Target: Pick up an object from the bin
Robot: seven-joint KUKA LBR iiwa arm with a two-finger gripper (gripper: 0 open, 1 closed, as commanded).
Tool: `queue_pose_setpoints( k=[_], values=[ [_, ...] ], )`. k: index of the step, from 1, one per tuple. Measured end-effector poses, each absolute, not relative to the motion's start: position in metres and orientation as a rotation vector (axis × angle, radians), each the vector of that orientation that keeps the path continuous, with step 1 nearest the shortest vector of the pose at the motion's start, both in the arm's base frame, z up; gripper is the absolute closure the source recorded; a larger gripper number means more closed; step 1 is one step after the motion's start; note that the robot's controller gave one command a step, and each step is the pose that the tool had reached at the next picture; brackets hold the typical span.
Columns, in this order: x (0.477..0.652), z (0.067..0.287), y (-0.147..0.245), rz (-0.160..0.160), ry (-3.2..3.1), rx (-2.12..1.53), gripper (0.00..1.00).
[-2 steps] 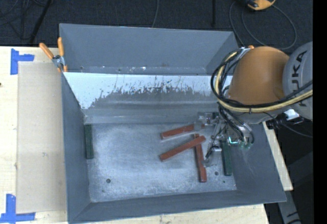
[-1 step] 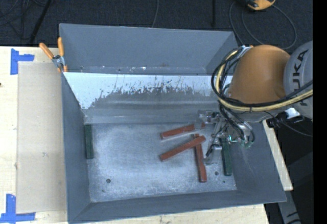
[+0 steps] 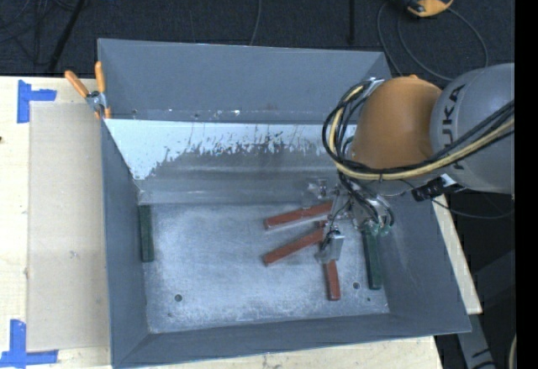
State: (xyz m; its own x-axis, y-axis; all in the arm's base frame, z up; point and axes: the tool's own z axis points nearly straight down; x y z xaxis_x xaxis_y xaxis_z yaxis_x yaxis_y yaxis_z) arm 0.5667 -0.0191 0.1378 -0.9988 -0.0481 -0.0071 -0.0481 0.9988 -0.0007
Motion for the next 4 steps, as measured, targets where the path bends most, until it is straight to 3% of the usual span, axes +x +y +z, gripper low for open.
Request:
queue_pose_setpoints(
  k=[1,2,3,4],
  values=[
    [0.574,0.121,-0.017,-0.001,3.134,-0.104,0.0],
    [0.556,0.096,-0.003,0.002,3.144,-0.191,0.0],
    [0.618,0.073,-0.001,0.001,3.143,0.004,1.0],
    [0.618,0.073,-0.001,0.001,3.143,0.004,1.0]
  ],
)
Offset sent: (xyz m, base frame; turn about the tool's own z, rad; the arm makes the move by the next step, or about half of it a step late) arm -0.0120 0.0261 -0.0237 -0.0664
